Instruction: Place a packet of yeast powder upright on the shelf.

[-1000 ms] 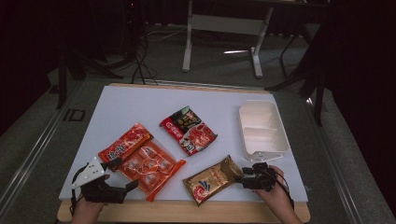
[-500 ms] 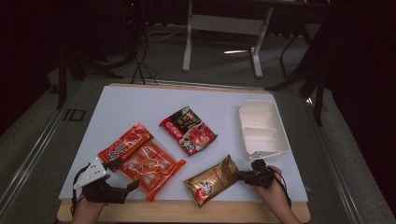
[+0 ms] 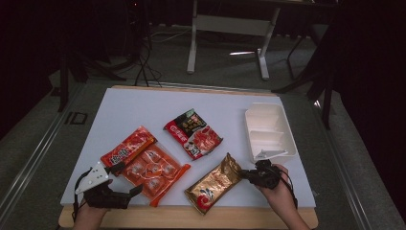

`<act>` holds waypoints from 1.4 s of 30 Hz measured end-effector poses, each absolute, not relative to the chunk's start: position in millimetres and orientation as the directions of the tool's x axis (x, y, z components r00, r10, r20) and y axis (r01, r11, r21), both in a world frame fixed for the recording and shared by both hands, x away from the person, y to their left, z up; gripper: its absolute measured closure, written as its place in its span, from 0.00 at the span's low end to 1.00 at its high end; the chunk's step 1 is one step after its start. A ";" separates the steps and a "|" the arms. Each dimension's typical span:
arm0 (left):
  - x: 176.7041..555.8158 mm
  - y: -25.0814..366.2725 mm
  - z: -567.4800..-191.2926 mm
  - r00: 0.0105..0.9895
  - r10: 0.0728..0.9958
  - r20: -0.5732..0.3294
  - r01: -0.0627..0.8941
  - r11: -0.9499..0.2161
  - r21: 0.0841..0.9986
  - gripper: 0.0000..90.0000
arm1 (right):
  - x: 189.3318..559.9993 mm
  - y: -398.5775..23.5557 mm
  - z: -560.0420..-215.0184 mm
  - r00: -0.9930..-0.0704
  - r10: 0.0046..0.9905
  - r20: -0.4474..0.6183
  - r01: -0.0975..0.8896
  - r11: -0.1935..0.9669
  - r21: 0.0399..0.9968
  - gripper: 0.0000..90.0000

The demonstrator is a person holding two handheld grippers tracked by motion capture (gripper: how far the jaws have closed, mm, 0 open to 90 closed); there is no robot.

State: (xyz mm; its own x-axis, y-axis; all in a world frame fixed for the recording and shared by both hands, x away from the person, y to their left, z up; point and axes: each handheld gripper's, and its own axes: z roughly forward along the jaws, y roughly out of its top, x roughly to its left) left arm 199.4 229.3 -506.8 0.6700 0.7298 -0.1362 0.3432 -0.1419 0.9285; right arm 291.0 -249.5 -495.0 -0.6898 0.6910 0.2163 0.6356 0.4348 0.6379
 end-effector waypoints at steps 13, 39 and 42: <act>198.9 229.2 -506.9 0.673 0.727 -0.132 0.344 -0.150 0.927 0.01 | 286.7 -218.7 -445.2 -0.781 0.614 0.116 0.490 0.488 0.722 1.00; 199.8 229.4 -507.4 0.672 0.728 -0.138 0.346 -0.143 0.927 0.01 | 257.5 -197.1 -365.0 -0.869 0.467 -0.161 0.159 0.572 0.805 1.00; 199.9 229.6 -507.6 0.672 0.728 -0.138 0.349 -0.147 0.926 0.01 | 264.1 -202.9 -358.9 -0.864 0.473 -0.171 0.151 0.569 0.809 1.00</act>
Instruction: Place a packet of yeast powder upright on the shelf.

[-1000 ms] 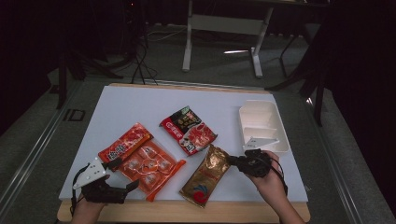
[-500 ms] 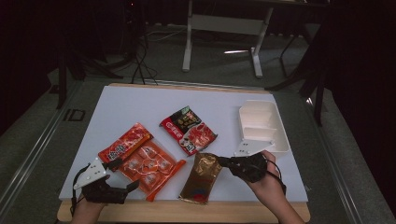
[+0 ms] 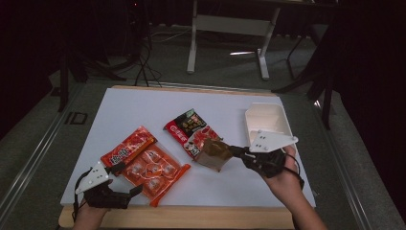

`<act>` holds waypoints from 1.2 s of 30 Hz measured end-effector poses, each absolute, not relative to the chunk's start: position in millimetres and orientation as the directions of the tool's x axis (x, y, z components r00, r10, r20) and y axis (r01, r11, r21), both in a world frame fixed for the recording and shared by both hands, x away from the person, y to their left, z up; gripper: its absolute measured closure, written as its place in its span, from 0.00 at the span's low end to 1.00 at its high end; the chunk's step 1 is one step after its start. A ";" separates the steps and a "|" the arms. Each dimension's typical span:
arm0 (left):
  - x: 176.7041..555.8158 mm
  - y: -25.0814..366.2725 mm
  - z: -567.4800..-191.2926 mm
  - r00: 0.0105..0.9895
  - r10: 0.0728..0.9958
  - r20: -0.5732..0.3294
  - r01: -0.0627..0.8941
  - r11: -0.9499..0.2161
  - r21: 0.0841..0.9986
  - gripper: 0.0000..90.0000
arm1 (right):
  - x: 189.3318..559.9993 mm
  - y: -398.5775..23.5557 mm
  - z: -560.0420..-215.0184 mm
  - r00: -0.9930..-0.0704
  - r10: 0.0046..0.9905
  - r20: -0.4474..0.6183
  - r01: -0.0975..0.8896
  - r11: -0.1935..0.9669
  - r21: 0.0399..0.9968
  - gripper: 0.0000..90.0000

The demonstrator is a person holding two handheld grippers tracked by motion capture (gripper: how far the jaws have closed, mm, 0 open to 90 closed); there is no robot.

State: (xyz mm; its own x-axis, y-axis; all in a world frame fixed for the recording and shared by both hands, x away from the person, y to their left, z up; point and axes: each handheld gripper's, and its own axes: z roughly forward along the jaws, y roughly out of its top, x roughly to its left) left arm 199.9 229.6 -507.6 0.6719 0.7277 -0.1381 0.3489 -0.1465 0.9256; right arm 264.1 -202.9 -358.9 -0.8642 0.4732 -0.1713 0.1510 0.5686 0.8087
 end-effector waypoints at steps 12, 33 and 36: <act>200.5 230.2 -508.6 0.662 0.735 -0.146 0.357 -0.137 0.924 0.01 | 299.9 -232.0 -336.0 -0.808 0.542 -0.229 0.166 0.583 0.795 1.00; 195.6 234.1 -509.5 0.635 0.760 -0.140 0.364 -0.134 0.921 0.01 | 376.5 -269.6 -311.9 -0.694 0.655 -0.300 0.155 0.542 0.826 1.00; 194.9 234.4 -509.0 0.631 0.763 -0.141 0.364 -0.131 0.922 0.01 | 387.8 -274.7 -310.4 -0.677 0.679 -0.283 0.161 0.511 0.844 1.00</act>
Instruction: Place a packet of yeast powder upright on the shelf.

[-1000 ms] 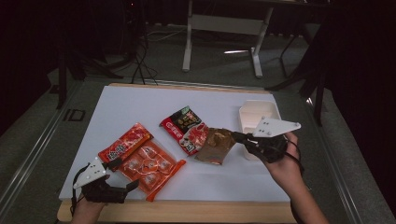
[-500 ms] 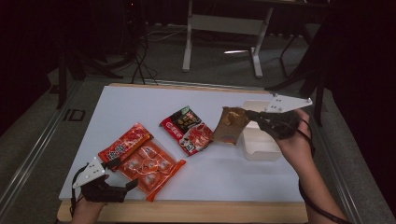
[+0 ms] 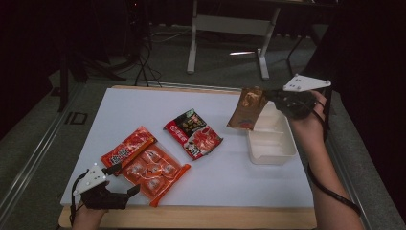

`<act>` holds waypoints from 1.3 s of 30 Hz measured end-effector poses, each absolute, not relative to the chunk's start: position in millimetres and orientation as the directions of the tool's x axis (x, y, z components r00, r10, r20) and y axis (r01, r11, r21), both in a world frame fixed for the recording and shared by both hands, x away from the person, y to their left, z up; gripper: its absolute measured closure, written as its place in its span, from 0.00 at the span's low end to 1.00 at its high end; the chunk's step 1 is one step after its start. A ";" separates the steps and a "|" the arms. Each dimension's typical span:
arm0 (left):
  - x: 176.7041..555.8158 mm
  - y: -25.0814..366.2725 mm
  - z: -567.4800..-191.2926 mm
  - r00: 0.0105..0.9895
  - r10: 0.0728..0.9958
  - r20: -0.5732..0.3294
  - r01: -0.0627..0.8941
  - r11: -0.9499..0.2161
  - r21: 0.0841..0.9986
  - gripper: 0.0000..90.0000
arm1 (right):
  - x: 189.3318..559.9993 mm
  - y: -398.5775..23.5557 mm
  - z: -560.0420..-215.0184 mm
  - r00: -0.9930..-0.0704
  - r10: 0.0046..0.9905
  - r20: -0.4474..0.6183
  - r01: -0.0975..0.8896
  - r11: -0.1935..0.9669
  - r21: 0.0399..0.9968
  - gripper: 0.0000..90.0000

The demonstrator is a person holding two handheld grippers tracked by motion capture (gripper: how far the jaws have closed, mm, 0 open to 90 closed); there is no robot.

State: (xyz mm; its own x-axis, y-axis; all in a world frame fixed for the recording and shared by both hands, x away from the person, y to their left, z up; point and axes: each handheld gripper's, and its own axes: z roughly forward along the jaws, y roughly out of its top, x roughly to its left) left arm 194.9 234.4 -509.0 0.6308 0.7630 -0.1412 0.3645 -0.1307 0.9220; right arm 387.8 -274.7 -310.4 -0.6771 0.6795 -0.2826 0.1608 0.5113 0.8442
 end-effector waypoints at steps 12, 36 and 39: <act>193.6 234.6 -508.8 0.628 0.767 -0.135 0.363 -0.135 0.922 0.01 | 418.2 -283.5 -311.1 -0.611 0.725 -0.318 0.176 0.516 0.839 1.00; 192.3 234.5 -508.9 0.625 0.770 -0.127 0.364 -0.144 0.920 0.01 | 462.8 -313.1 -323.6 -0.533 0.769 -0.354 0.249 0.542 0.803 1.00; 191.9 235.0 -508.7 0.625 0.770 -0.131 0.364 -0.140 0.921 0.01 | 469.5 -315.2 -327.9 -0.520 0.761 -0.388 0.254 0.571 0.781 1.00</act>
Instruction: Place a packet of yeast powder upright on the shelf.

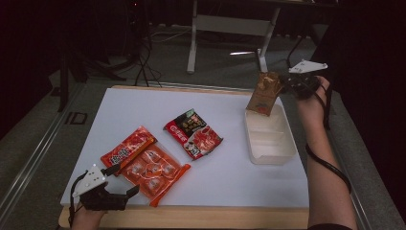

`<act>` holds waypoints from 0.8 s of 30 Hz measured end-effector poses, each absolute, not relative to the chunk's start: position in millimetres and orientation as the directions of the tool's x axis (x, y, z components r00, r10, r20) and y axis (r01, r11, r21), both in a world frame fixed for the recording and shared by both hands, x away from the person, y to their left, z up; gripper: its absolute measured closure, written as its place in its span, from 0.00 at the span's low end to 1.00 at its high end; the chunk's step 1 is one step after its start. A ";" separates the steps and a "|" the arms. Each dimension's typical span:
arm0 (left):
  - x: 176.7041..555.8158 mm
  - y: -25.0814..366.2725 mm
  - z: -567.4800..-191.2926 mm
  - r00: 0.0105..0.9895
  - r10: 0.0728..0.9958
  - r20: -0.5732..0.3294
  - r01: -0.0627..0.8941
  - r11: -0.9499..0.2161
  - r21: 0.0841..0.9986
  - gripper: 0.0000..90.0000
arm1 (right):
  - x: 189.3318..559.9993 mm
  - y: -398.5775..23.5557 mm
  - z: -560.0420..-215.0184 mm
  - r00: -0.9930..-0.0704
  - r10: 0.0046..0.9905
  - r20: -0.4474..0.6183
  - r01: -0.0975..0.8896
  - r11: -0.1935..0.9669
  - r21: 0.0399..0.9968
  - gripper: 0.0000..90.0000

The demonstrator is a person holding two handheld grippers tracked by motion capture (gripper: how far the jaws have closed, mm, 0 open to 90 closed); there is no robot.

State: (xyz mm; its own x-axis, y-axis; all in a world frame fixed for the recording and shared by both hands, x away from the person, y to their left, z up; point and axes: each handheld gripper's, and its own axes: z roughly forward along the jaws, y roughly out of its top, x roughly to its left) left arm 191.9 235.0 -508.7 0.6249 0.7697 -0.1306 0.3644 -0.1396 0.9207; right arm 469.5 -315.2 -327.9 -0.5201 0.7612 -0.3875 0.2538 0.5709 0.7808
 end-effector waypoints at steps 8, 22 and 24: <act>192.2 235.4 -509.3 0.624 0.770 -0.132 0.369 -0.142 0.919 0.01 | 477.3 -321.8 -333.6 -0.509 0.776 -0.373 0.269 0.555 0.787 0.99; 192.2 235.4 -509.1 0.625 0.769 -0.135 0.369 -0.138 0.919 0.01 | 482.6 -320.9 -345.6 -0.557 0.747 -0.364 0.234 0.561 0.794 0.98; 192.0 235.3 -509.3 0.625 0.769 -0.134 0.370 -0.140 0.919 0.01 | 482.9 -319.2 -347.6 -0.575 0.740 -0.349 0.227 0.554 0.801 0.98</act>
State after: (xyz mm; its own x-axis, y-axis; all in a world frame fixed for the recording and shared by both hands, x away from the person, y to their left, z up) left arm 192.0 235.3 -509.3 0.6245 0.7694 -0.1339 0.3696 -0.1402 0.9185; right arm 482.9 -319.2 -347.6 -0.5753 0.7397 -0.3490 0.2269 0.5543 0.8008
